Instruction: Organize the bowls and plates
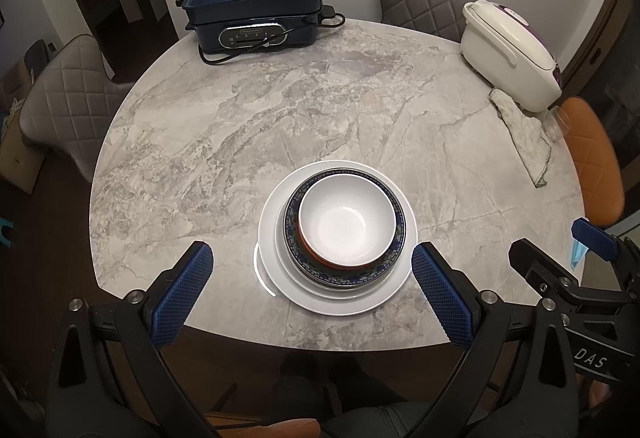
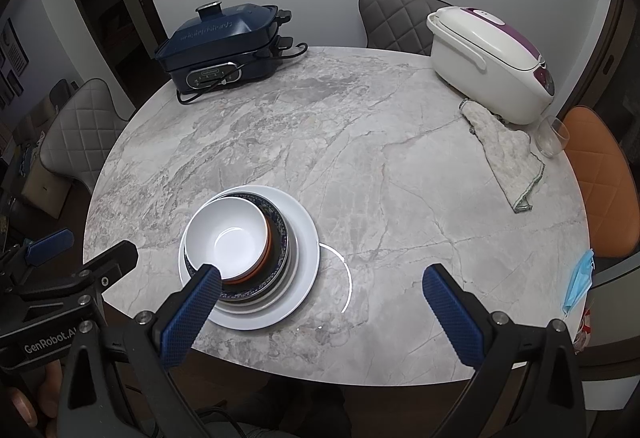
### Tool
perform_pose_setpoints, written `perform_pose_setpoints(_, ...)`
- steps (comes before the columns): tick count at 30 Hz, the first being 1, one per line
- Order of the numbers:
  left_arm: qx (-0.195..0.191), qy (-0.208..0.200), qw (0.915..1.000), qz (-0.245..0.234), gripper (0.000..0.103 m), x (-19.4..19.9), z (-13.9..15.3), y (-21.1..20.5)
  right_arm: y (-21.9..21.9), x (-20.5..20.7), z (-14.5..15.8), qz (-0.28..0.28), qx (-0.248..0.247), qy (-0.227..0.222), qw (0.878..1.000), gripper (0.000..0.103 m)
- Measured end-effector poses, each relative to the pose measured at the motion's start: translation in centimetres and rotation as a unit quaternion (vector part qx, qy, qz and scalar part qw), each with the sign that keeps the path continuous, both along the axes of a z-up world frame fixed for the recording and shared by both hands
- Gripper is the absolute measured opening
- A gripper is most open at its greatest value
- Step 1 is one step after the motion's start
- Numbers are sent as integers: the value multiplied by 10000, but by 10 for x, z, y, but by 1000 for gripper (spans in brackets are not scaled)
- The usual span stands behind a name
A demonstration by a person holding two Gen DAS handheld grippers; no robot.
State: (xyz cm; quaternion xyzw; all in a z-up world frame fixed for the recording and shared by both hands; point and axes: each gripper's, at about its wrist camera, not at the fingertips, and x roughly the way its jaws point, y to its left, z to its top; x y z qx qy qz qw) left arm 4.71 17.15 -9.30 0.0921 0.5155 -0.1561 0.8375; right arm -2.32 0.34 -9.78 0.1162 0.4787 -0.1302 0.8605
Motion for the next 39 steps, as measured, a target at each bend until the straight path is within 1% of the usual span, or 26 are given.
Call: perform_pose_setpoints(39,-10,20,10000,-9,100,6,-4,2,2,3,0,9,-7,16,10000,103)
